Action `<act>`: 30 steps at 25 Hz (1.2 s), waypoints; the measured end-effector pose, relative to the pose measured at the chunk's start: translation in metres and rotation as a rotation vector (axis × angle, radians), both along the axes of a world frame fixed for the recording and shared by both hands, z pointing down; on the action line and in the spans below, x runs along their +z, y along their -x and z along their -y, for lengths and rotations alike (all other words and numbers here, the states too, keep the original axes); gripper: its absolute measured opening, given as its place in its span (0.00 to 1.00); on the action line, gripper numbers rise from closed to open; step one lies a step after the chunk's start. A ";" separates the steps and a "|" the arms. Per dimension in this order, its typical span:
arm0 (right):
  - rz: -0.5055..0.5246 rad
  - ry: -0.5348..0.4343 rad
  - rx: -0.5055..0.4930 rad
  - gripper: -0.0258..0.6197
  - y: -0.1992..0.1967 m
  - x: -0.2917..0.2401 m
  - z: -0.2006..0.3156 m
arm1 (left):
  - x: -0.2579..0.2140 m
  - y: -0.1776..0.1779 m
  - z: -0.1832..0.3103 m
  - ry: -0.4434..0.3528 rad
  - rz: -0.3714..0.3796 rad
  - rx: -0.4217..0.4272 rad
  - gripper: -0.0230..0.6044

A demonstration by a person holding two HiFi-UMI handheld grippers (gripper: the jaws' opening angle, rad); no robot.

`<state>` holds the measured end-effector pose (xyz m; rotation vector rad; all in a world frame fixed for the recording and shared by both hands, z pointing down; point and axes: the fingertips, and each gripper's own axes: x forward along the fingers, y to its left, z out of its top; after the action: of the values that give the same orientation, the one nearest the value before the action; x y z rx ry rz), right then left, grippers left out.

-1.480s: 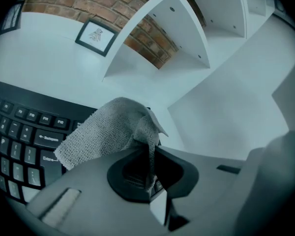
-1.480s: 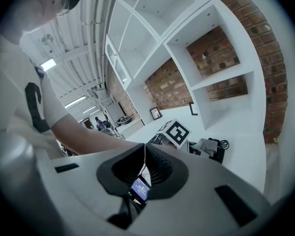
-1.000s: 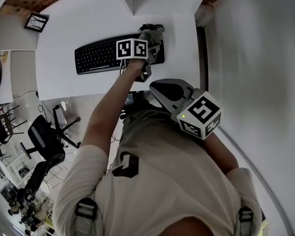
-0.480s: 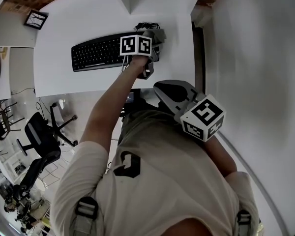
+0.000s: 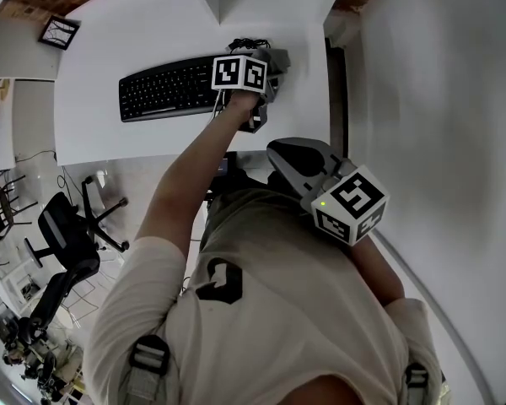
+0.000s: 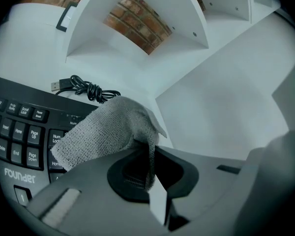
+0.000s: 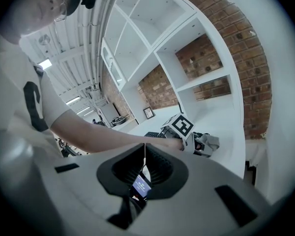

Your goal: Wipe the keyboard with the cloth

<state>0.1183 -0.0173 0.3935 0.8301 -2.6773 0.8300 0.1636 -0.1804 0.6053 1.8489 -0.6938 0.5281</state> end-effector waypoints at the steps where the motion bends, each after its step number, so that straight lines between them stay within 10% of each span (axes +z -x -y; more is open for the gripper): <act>1: -0.002 0.000 -0.003 0.05 0.002 -0.001 -0.001 | -0.001 -0.002 -0.001 -0.003 -0.007 0.011 0.05; 18: -0.035 -0.016 -0.079 0.05 0.058 0.003 -0.001 | -0.069 0.028 -0.010 -0.084 -0.277 -0.002 0.05; 30: 0.011 -0.037 -0.229 0.05 0.134 -0.006 0.000 | -0.083 0.256 -0.013 -0.218 -0.007 -0.221 0.05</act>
<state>-0.0154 -0.0176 0.3880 0.5133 -2.7370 0.7342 -0.0923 -0.1678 0.5227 1.9417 -0.9694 0.3110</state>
